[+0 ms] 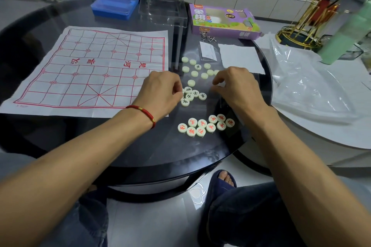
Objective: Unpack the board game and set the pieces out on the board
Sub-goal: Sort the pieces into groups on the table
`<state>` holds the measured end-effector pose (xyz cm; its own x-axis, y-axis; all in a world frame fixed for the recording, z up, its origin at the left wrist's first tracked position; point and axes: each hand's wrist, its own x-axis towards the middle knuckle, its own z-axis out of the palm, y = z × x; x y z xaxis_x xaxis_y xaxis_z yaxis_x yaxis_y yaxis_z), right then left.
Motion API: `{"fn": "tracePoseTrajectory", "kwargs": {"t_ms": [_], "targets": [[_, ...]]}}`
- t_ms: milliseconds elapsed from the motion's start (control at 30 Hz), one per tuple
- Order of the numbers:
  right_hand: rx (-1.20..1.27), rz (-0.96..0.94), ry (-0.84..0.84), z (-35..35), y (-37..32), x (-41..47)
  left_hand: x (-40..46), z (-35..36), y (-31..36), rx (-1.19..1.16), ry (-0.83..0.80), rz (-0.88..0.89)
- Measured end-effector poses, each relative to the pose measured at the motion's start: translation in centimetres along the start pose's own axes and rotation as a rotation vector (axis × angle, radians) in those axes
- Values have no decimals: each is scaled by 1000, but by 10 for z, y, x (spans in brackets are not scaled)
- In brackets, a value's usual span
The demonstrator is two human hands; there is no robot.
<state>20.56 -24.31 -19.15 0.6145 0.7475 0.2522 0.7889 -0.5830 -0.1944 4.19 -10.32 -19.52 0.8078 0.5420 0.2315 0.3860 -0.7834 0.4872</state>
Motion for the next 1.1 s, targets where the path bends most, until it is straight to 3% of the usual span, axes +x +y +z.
{"fn": "tracePoseTrajectory", "kwargs": {"t_ms": [167, 367, 567, 700, 833, 1100], "targets": [[92, 38, 13, -4, 9, -5, 2, -3, 1, -11, 62, 87], [716, 319, -202, -30, 11, -14, -2, -6, 0, -58, 74, 108], [885, 242, -300, -41, -5, -28, -6, -7, 13, -181, 17, 117], [677, 148, -308, -36, -18, -29, -7, -3, 14, -134, 17, 191], [379, 31, -205, -28, -23, -26, -7, 0, 6, -56, 41, 204], [169, -138, -115, -8, -40, -26, 1, 2, -1, 2, 88, 178]]}}
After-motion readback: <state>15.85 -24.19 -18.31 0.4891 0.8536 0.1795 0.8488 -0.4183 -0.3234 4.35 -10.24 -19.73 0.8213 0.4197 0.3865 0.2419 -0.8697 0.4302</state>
